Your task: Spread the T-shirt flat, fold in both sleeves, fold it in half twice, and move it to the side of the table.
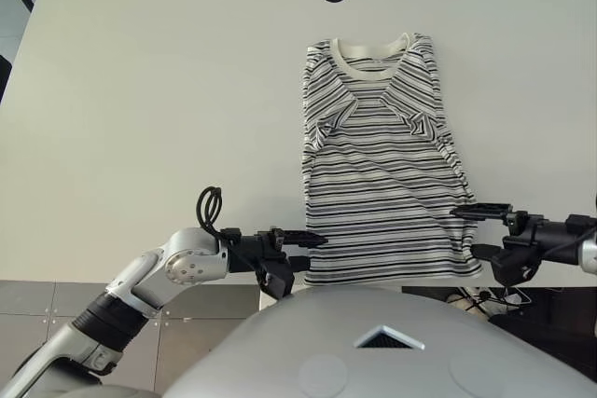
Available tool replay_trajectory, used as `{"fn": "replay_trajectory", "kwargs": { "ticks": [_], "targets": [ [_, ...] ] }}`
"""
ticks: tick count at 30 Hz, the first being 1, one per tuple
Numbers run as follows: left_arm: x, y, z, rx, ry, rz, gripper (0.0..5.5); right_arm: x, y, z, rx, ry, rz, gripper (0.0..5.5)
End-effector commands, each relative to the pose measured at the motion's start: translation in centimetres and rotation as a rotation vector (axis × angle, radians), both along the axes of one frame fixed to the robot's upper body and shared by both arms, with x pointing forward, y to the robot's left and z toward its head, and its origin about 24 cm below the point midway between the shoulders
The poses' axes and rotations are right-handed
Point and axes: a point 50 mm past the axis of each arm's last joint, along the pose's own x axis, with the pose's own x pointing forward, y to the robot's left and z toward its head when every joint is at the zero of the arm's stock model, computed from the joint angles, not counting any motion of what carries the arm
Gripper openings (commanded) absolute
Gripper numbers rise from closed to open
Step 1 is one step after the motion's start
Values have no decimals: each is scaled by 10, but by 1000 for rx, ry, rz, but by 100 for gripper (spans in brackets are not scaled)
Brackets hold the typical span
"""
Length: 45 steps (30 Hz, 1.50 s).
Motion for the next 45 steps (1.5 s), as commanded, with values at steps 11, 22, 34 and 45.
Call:
{"fn": "replay_trajectory", "kwargs": {
  "ticks": [11,22,34,45],
  "targets": [
    [11,17,-1,43,4,69,10,-1,-6,-5,-41,66,1,150],
    [15,18,2,-10,15,115,10,-1,-1,0,38,57,-21,13],
    [42,31,33,-256,61,321,10,22,-16,28,316,-34,-300,13],
    [171,7,-1,-341,-92,833,10,150,26,0,730,-354,-696,13]
  ]
}}
